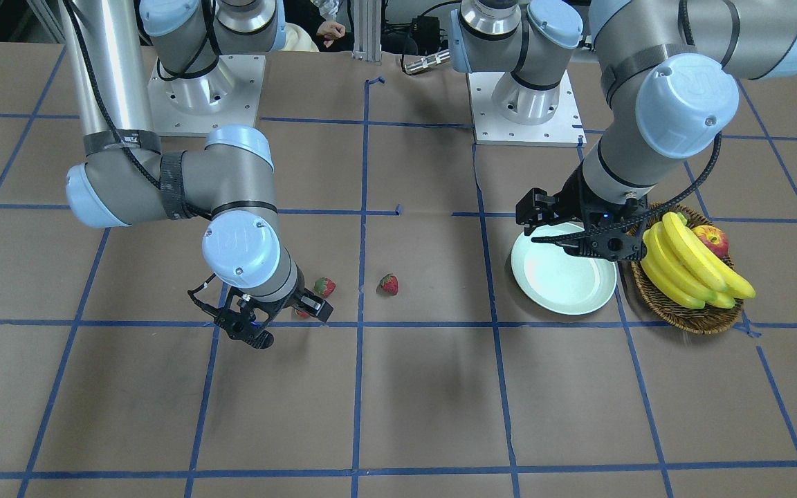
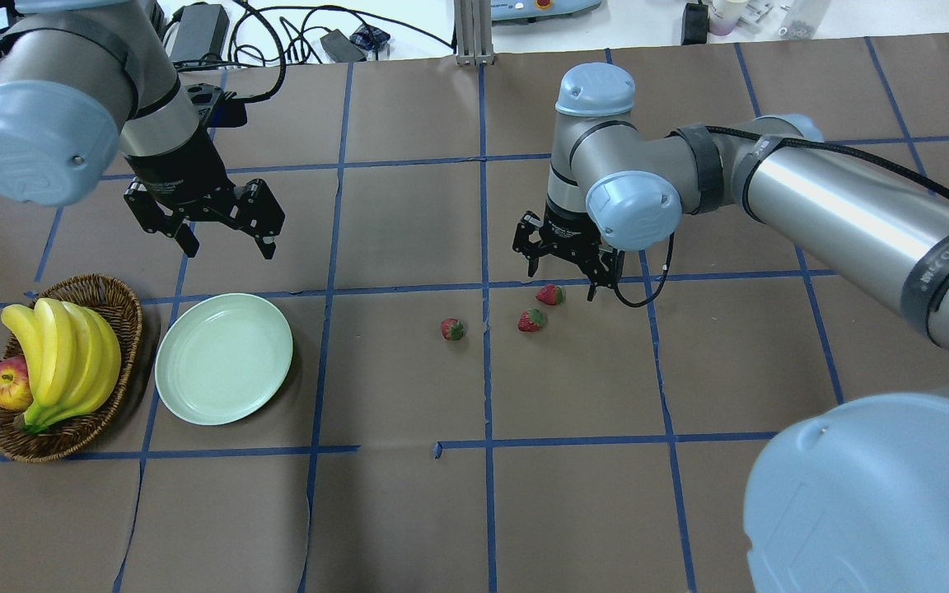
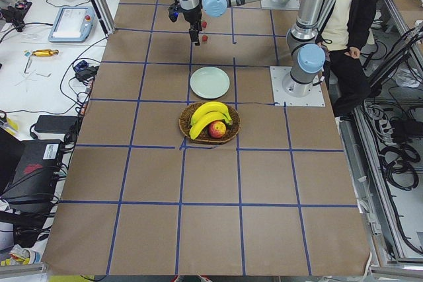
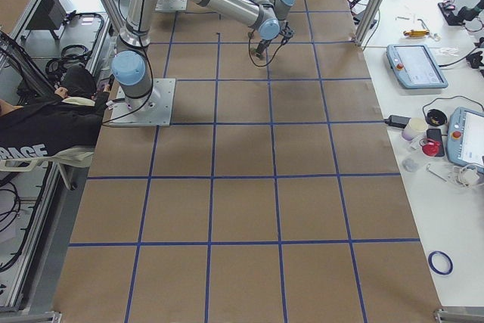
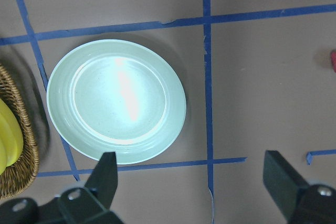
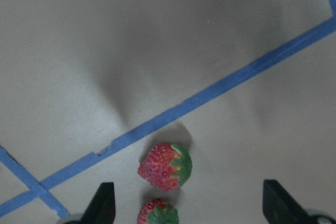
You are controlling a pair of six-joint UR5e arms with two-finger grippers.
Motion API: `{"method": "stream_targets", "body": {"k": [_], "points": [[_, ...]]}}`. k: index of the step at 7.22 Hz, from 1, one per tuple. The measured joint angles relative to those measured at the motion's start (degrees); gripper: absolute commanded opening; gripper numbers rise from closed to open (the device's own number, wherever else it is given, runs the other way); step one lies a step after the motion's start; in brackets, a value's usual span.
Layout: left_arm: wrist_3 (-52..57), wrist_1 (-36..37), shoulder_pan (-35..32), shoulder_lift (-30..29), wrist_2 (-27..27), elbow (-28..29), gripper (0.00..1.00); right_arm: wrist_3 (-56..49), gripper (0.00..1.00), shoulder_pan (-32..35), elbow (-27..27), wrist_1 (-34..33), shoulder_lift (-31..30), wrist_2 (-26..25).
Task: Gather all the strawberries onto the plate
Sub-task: 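Lower the right gripper and grasp a second strawberry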
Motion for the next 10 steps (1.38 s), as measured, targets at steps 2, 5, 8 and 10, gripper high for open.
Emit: {"method": "stream_targets", "body": {"k": [2,5,8,10], "points": [[0.00,-0.02,0.00,-0.02,0.00,0.00,1.00,-0.26,0.97,0.05,0.26,-0.08,1.16,1.31],[0.02,-0.02,0.00,-0.03,0.06,0.00,1.00,-0.57,0.56,0.03,0.11,-2.10,2.52,1.44],[0.09,-0.06,0.00,-0.03,0.09,0.00,1.00,-0.55,0.00,0.02,0.13,-2.34,2.70,1.45],[0.09,-0.04,0.00,-0.01,0.09,0.01,1.00,-0.52,0.00,0.00,-0.05,-2.24,2.46,1.44]]}}
